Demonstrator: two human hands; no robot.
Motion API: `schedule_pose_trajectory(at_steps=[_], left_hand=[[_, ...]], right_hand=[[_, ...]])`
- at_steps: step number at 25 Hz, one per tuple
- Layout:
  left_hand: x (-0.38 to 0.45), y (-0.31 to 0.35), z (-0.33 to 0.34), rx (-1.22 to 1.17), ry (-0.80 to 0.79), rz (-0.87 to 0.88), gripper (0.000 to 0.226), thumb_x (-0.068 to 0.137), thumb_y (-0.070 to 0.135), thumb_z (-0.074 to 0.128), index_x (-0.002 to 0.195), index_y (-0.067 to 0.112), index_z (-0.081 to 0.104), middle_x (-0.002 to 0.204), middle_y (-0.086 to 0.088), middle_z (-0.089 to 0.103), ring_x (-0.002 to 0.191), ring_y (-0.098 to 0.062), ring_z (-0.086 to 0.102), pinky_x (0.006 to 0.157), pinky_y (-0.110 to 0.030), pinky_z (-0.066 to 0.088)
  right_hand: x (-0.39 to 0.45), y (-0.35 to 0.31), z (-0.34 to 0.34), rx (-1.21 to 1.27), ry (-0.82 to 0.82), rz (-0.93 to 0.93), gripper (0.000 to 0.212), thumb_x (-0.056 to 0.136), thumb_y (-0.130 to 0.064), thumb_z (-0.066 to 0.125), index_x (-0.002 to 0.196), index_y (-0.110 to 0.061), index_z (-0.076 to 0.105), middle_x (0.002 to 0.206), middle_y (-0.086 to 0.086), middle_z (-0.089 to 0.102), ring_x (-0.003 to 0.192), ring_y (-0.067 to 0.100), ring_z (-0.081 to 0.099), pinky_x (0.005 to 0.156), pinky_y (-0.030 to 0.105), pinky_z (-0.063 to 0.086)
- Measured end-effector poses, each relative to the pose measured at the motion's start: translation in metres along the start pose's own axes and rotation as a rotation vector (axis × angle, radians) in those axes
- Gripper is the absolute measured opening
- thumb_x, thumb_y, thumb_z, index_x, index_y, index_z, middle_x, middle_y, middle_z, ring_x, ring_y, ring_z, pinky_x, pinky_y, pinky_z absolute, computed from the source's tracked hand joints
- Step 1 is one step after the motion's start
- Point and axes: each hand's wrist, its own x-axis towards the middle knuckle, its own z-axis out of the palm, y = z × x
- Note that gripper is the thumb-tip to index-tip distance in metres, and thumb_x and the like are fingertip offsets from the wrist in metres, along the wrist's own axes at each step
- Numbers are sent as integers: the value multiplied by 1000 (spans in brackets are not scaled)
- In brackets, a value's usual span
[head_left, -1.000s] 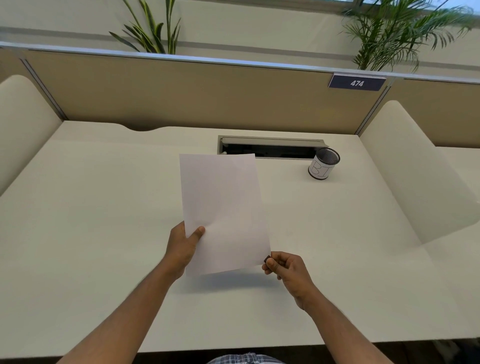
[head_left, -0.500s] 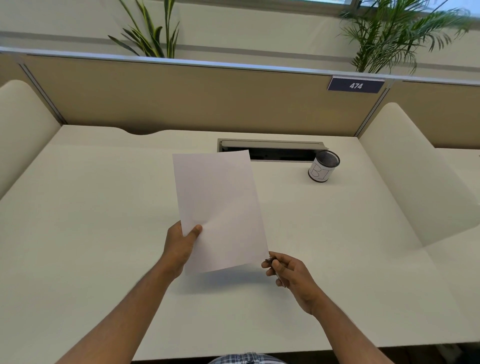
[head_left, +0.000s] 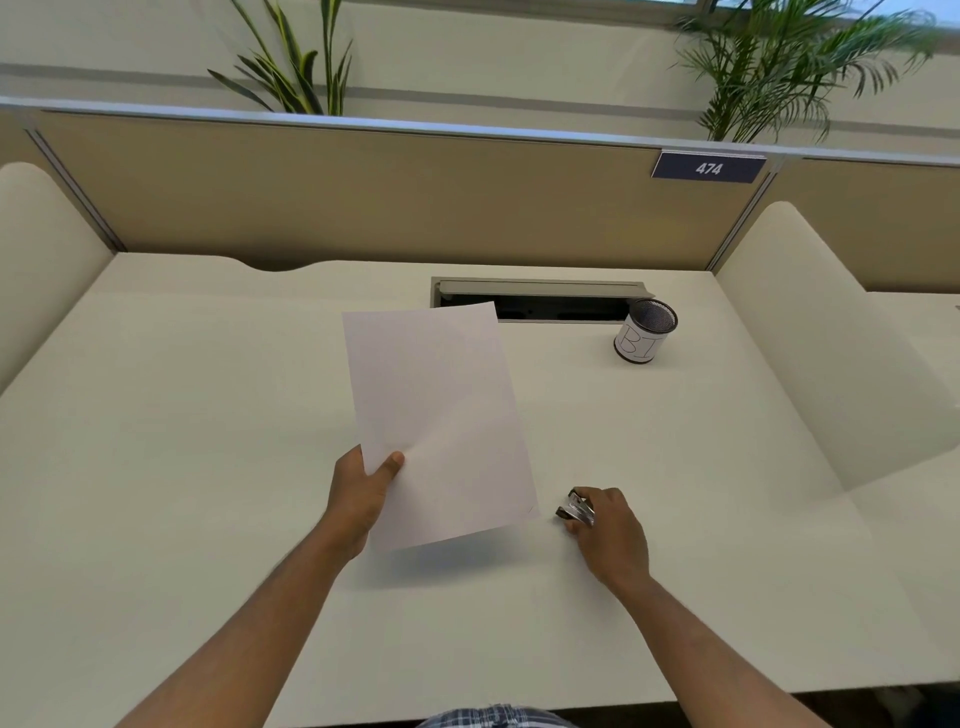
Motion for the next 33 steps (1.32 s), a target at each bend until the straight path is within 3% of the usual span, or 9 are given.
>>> schedule_pose_trajectory(at_steps=[6, 18, 22, 25, 27, 29, 33], left_hand=[[3, 1, -3, 4, 0, 4, 34, 95, 23, 66, 127, 14, 63, 116, -6, 72, 103, -31, 68, 94, -51, 55], [2, 2, -3, 0, 16, 7, 33, 95, 22, 66, 126, 14, 62, 115, -6, 72, 103, -31, 67, 92, -48, 54], [4, 2, -3, -6, 11, 0, 33, 95, 22, 66, 127, 13, 63, 115, -6, 72, 104, -31, 68, 93, -48, 55], [5, 3, -4, -10, 9, -9, 34, 95, 23, 66, 127, 14, 63, 116, -5, 72, 104, -31, 68, 94, -51, 54], [7, 2, -4, -8, 2, -20, 34, 95, 23, 66, 127, 14, 63, 116, -6, 72, 105, -32, 68, 95, -51, 54], [8, 1, -4, -6, -5, -35, 35, 95, 23, 66, 128, 13, 62, 117, -6, 72, 105, -32, 68, 96, -53, 54], [9, 0, -1, -13, -26, -57, 35, 95, 22, 66, 129, 12, 62, 117, -7, 72, 105, -33, 67, 97, -53, 53]], right_hand=[[16, 4, 6, -65, 90, -3, 39, 87, -18, 74, 124, -28, 67, 116, 1, 63, 108, 26, 62, 71, 33, 45], [34, 4, 1, -83, 92, 24, 43, 89, -16, 67, 131, -24, 65, 123, 6, 62, 117, 29, 57, 83, 37, 51], [31, 3, -2, -97, 57, 25, 57, 82, -9, 61, 138, -23, 58, 130, 5, 58, 120, 30, 53, 88, 39, 49], [17, -5, -5, -118, 194, -67, 73, 69, -4, 61, 140, -20, 55, 127, 4, 58, 113, 32, 55, 83, 41, 49], [-1, -15, -3, -68, 217, -289, 80, 65, 3, 59, 141, -22, 53, 123, 0, 59, 107, 24, 59, 83, 37, 54], [-20, -26, -1, -1, 141, -490, 81, 72, 8, 63, 143, -27, 48, 124, -7, 59, 106, 11, 61, 87, 24, 53], [-29, -38, 1, 53, 53, -549, 65, 85, -2, 73, 134, -40, 53, 117, -43, 56, 105, -19, 54, 84, 6, 46]])
